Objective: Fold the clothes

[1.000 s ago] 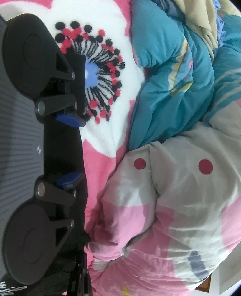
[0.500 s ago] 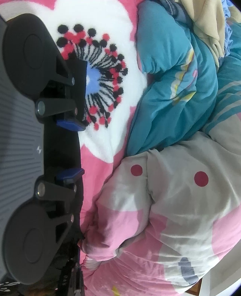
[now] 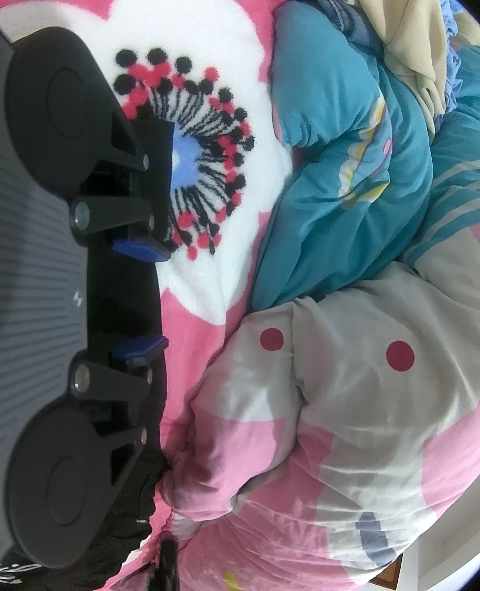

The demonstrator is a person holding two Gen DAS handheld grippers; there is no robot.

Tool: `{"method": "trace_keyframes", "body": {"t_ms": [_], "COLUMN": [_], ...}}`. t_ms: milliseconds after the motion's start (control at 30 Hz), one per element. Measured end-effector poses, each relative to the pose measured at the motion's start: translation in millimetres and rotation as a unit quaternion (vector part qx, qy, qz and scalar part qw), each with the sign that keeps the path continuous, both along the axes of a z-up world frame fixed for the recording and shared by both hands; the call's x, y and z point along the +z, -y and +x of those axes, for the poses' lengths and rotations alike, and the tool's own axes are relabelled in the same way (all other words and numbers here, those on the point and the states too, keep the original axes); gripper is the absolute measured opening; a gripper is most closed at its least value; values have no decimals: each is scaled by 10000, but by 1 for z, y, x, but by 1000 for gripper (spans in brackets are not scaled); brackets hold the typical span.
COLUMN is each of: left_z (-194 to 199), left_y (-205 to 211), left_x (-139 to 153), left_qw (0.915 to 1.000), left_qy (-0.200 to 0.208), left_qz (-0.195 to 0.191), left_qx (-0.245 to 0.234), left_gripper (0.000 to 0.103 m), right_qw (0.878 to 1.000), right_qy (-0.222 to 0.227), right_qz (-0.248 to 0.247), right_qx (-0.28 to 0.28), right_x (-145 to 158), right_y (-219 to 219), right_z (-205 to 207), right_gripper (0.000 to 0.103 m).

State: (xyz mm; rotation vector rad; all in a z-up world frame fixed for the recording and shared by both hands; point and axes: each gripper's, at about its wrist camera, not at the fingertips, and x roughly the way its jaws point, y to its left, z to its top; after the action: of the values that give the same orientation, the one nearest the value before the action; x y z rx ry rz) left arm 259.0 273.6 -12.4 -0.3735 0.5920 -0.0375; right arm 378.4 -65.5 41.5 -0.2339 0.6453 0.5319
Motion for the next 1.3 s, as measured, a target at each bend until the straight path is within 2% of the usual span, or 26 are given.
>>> {"method": "trace_keyframes", "body": {"t_ms": [133, 233, 367, 467, 567, 667, 733, 833, 967, 1033, 1100, 1167, 1233, 1300], "left_z": [0, 0, 0, 0, 0, 0, 0, 0, -1, -1, -1, -1, -1, -1], "left_y": [1, 2, 3, 3, 3, 4, 4, 5, 4, 3, 2, 2, 3, 4], "left_x": [0, 0, -1, -1, -1, -1, -1, 0, -1, -1, -2, -2, -2, -2], "left_qw": [10000, 10000, 9999, 9999, 9999, 9999, 9999, 9999, 9999, 9999, 10000, 9999, 9999, 9999], "left_qy": [2, 6, 16, 32, 33, 30, 26, 25, 35, 35, 26, 23, 21, 24], "left_qz": [51, 73, 107, 121, 131, 142, 153, 159, 101, 95, 85, 101, 128, 152], "left_qx": [2, 2, 0, -2, -2, 0, 1, 2, 4, 5, 3, 4, 5, 8], "left_gripper": [46, 46, 46, 46, 46, 46, 46, 46, 46, 46, 46, 46, 46, 46], "right_qw": [9969, 9953, 9940, 9889, 9821, 9736, 9729, 9777, 9801, 9754, 9673, 9554, 9527, 9584], "right_qy": [129, -309, -718, -903, -647, -512, -510, -793, -1312, -1330, -1085, -927, -875, -1075], "right_qz": [142, 129, -38, 171, 854, 1151, 1213, 1230, 968, 983, 1056, 1153, 1339, 1552], "right_qx": [-764, -906, -821, -1165, -1549, -1903, -1903, -1507, -1128, -1461, -2035, -2555, -2583, -2141], "right_x": [27, 17, -20, -49, -48, -39, -31, -28, -53, -64, -68, -63, -55, -52], "right_y": [81, 126, 125, 130, 148, 170, 185, 195, 186, 194, 217, 241, 256, 255], "right_z": [-13, -14, -3, 29, 52, 57, 44, 11, 6, 20, 32, 33, 22, 4], "right_gripper": [4, 6, 6, 3, 5, 5, 6, 6, 5, 3, 1, 7, 7, 7]}}
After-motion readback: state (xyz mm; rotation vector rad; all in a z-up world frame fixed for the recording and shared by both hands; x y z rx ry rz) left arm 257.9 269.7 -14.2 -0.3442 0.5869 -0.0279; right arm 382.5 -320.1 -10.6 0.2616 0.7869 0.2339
